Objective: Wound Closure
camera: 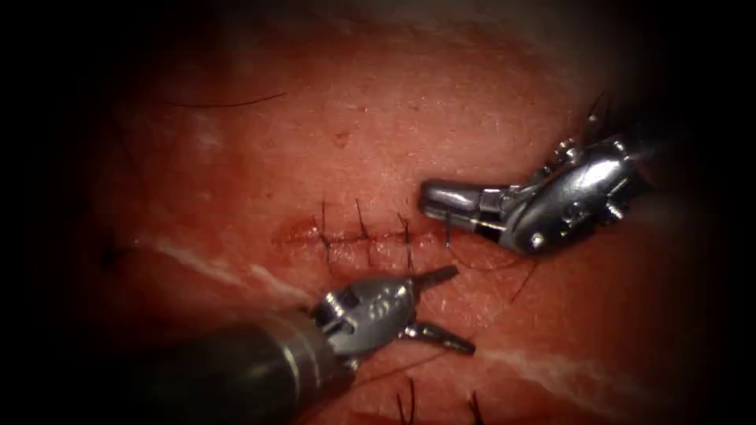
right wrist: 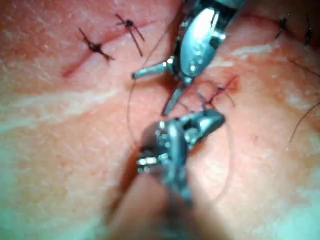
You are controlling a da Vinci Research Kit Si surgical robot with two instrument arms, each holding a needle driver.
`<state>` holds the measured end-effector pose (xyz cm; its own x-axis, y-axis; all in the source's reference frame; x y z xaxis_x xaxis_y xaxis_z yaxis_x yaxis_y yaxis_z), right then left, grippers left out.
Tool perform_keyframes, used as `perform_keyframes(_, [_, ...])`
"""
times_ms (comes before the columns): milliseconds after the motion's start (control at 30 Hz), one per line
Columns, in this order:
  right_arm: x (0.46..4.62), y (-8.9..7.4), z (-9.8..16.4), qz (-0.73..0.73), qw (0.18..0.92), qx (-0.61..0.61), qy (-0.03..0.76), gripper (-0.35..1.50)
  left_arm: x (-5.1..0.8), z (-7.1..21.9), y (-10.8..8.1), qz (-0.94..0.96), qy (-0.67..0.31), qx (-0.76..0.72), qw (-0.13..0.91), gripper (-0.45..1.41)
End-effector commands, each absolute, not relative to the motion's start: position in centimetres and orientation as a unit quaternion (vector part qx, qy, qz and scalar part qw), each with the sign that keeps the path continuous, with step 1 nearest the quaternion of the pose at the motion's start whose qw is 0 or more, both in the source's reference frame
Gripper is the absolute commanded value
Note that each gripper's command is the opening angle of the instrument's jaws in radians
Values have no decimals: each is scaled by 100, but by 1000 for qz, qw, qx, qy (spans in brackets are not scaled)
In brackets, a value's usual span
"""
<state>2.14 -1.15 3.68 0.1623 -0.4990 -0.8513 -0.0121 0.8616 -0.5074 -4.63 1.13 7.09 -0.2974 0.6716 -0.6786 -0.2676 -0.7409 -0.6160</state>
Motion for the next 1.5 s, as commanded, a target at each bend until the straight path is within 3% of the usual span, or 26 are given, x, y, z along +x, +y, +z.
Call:
perform_keyframes(33, [217,-131,379,-167,734,-203,627,-35,-471,718,108,780,-199,-511,301,48])
perform_keyframes(500, [181,-168,433,-201,720,-213,629,-35,-459,737,89,805,-207,-480,280,37])
perform_keyframes(1500, [210,-162,449,-192,723,-180,639,-35,-462,743,80,813,-227,-467,263,37])
